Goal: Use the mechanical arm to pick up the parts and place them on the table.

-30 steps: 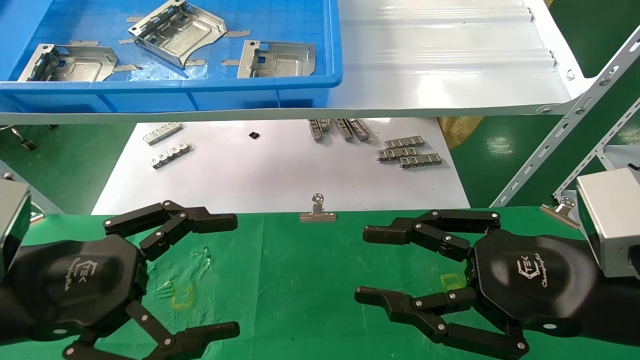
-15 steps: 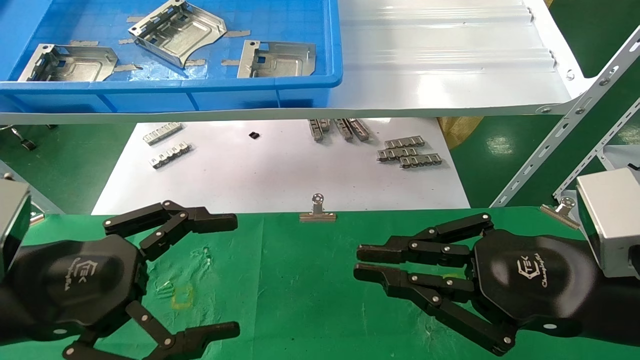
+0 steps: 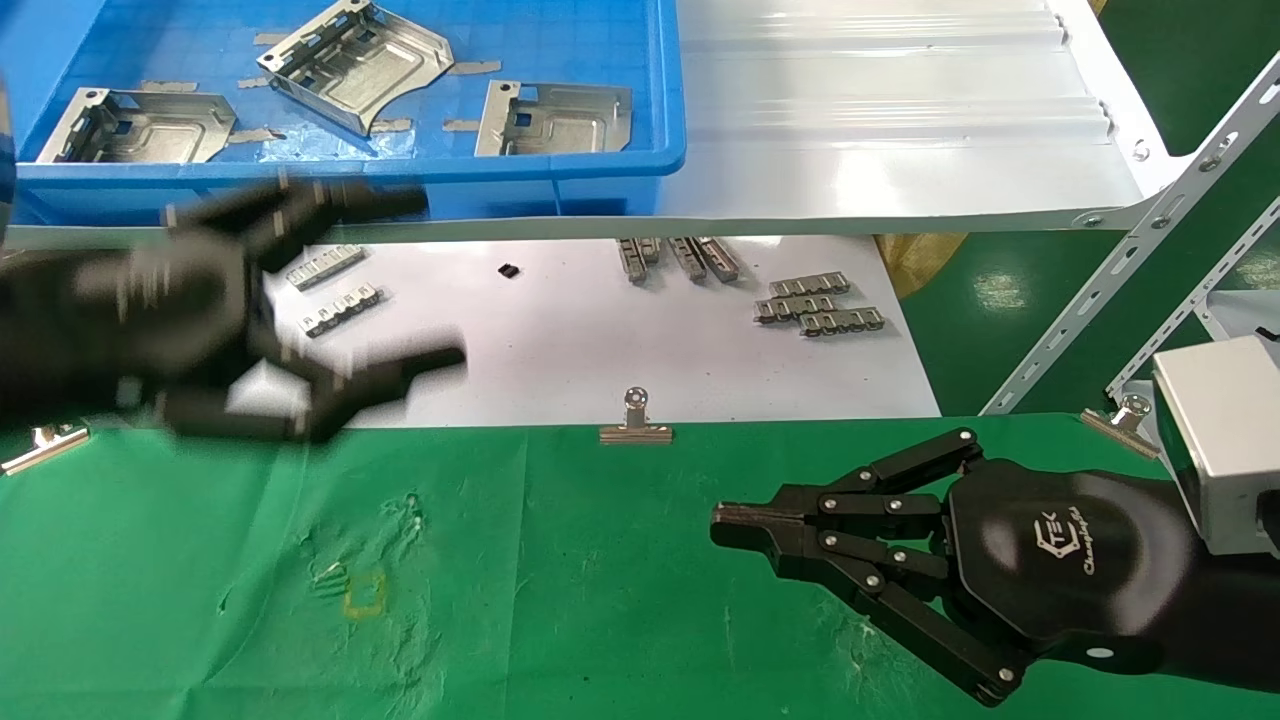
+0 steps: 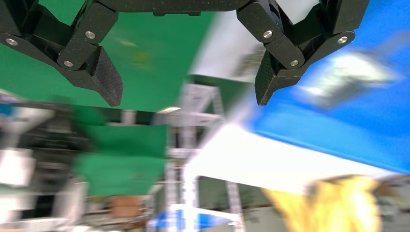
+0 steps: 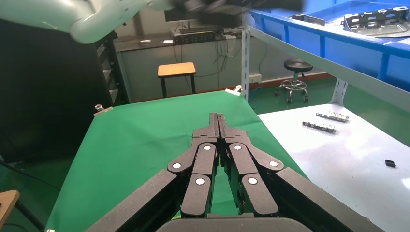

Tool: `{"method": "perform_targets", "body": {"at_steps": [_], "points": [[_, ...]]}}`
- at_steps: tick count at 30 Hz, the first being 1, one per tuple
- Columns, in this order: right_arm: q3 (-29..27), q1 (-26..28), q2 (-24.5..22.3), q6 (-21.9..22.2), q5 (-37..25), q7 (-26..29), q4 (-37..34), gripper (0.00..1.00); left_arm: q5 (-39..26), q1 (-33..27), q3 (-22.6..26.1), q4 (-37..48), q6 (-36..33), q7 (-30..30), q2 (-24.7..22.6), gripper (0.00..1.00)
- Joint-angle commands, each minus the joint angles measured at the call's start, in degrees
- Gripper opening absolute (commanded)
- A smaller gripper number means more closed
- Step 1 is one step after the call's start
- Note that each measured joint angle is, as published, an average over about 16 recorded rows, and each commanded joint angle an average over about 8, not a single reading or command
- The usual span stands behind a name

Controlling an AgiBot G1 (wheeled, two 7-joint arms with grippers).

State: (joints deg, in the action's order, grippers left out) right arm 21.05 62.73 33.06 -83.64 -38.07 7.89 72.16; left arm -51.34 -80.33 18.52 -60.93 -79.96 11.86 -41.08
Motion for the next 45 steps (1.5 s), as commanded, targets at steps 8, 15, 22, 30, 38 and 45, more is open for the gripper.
{"method": "perform_targets", "body": {"at_steps": [8,15,22,30,38,45], "points": [[0.0,0.0,0.0,0.0,0.0,0.0,0.0,0.0,-15.2,-22.1,6.5,24.8,8.0,-1.2,-10.8,1.0],[0.0,0.0,0.0,0.0,0.0,0.0,0.0,0.17,-24.6,-32.3,10.3,43.3,22.2,-3.7,-18.5,1.0],[0.0,0.0,0.0,0.0,0.0,0.0,0.0,1.0,-30.0,-36.8,13.3,53.2,29.0,-5.1,-22.4,0.3],[0.0,0.0,0.0,0.0,0.0,0.0,0.0,1.0,-31.9,-38.9,14.6,57.6,29.0,-5.8,-23.7,0.0],[0.0,0.0,0.0,0.0,0.0,0.0,0.0,1.0,-31.8,-39.3,14.5,59.3,29.0,-6.5,-24.0,0.0],[0.0,0.0,0.0,0.0,0.0,0.0,0.0,1.0,-31.5,-39.4,14.3,59.8,29.5,-7.4,-23.9,0.0]]}}
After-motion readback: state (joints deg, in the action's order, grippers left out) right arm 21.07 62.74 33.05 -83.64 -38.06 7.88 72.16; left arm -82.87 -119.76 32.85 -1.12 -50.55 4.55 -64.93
